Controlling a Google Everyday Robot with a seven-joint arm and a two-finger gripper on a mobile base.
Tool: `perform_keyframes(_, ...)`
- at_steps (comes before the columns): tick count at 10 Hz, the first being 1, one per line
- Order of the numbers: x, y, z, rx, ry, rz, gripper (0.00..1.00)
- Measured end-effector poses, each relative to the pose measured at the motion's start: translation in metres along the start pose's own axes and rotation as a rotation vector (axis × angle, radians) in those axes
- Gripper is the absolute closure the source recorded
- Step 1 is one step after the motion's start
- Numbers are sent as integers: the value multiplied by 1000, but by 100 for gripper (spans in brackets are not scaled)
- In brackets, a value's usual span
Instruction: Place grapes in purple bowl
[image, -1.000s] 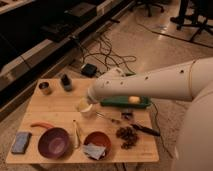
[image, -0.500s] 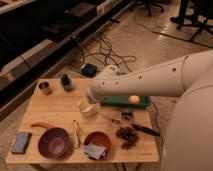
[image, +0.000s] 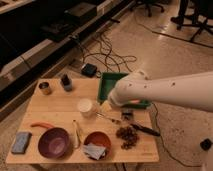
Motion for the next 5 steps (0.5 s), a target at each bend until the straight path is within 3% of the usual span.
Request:
perform_keyframes(1,14,-4,6,-49,20,14,20)
perform_keyframes(2,25,-6,11,-74,46,12,20)
perform_keyframes(5,58,16,4,-117,107,-23,20)
